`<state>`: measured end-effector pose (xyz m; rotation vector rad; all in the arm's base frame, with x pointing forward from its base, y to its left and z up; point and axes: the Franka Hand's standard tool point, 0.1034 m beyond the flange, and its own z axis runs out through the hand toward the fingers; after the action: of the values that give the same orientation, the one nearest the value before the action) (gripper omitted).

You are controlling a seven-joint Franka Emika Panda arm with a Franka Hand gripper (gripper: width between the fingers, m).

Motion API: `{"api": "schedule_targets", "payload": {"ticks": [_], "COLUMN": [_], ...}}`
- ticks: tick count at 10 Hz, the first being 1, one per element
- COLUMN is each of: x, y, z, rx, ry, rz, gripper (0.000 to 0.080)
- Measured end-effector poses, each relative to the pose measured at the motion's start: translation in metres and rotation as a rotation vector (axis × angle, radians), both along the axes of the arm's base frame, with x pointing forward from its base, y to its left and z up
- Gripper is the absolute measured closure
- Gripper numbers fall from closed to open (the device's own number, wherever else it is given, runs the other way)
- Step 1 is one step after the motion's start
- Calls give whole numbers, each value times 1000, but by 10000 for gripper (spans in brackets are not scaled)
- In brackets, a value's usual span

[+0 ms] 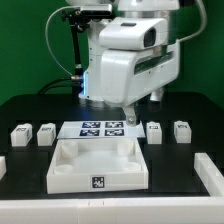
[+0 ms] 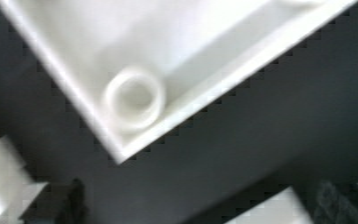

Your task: Assemble one leg

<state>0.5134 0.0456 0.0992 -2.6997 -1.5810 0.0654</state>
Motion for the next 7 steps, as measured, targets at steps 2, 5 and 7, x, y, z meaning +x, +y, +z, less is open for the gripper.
{"api": "schedule_targets", "payload": {"ticks": [2,5,7], "x": [-44,-67,-74], "y": [-17,-52,-68], "z": [-25,-63,-82], "rx": [17,46,61], "ry": [-15,-13,9], "rz": [300,542,503], "gripper": [150,150,150]}}
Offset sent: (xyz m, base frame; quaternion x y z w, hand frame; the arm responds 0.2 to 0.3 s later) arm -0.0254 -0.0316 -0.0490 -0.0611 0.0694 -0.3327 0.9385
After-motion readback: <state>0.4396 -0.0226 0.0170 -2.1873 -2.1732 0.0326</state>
